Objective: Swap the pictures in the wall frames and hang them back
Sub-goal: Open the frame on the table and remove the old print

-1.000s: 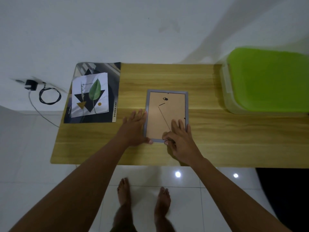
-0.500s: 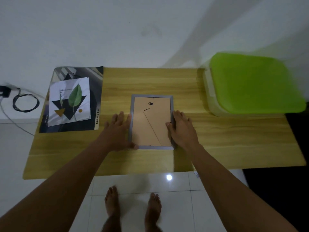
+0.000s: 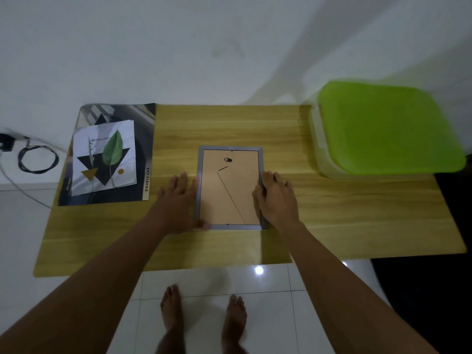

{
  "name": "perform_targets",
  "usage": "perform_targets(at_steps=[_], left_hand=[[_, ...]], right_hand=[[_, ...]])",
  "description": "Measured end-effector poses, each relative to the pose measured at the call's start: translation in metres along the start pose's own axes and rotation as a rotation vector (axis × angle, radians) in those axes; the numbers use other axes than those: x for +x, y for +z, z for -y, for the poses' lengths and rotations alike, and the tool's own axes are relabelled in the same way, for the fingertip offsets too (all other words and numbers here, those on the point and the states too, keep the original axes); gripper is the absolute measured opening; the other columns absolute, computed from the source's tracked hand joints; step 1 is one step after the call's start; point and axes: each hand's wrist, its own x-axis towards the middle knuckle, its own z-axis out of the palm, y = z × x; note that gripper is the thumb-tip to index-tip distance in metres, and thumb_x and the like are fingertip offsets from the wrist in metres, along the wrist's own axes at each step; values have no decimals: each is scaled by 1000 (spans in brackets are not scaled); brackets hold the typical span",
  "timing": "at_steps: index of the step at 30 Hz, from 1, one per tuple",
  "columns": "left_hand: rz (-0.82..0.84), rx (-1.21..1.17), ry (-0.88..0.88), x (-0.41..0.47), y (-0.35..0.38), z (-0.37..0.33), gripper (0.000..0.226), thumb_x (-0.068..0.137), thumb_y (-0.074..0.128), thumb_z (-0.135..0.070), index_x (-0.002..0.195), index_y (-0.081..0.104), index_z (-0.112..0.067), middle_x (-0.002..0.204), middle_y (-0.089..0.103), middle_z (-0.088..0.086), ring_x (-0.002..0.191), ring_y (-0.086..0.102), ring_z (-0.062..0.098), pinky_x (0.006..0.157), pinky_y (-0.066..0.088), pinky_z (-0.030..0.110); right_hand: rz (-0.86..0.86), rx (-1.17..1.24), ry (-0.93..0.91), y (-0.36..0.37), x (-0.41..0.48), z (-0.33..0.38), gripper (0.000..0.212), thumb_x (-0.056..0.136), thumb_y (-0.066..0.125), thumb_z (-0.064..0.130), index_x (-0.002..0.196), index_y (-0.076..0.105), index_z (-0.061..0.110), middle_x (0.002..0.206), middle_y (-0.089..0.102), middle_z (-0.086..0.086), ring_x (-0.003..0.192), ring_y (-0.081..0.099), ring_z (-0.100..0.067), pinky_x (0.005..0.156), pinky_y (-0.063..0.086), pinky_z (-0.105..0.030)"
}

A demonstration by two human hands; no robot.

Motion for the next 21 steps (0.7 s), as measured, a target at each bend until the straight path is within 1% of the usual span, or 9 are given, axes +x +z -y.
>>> perform_targets(at_steps=[4, 8, 11, 18, 20, 21], left_hand=[[7, -9, -1, -1, 0, 0, 131, 64, 61, -80, 150, -22, -28, 157, -27, 9, 145, -23, 32, 117, 1, 59], [17, -12, -1, 0, -1, 0, 131, 64, 61, -81, 150, -21, -27, 157, -27, 9, 145, -23, 32, 117, 1, 59], [20, -19, -1, 0, -1, 0, 131, 64, 62, -80, 150, -21, -28, 157, -27, 9, 145, -24, 32, 117, 0, 58], [24, -21, -5, -3, -5, -4, 130, 66, 63, -78, 151, -21, -27, 157, -27, 10, 145, -23, 32, 117, 0, 58], [24, -25, -8, -4, -5, -4, 130, 65, 63, -78, 150, -21, -27, 157, -27, 9, 145, -23, 32, 118, 1, 58], [24, -23, -10, -4, -5, -3, 131, 65, 62, -79, 150, -22, -27, 157, -27, 9, 145, -23, 32, 118, 1, 57]], right_hand=[[9, -26, 7, 0, 1, 2, 45, 103, 36, 25, 144, 41, 8, 145, 47, -14, 138, 36, -31, 113, 27, -51], [36, -31, 12, -3, 0, 3, 46, 104, 34, 25, 147, 37, 8, 150, 41, -15, 143, 30, -32, 116, 22, -51], [48, -44, 6, -3, 1, 2, 47, 104, 34, 25, 148, 36, 9, 153, 38, -15, 145, 27, -31, 117, 21, -50], [52, -16, 15, -4, 0, 2, 46, 104, 34, 24, 148, 37, 9, 154, 37, -14, 146, 26, -30, 118, 19, -50], [54, -16, 4, -5, 0, 2, 46, 103, 35, 25, 146, 38, 9, 152, 41, -14, 144, 29, -31, 116, 22, -50], [41, -7, -7, -6, 0, 1, 44, 102, 35, 25, 143, 42, 9, 146, 46, -14, 140, 35, -31, 114, 26, -49]])
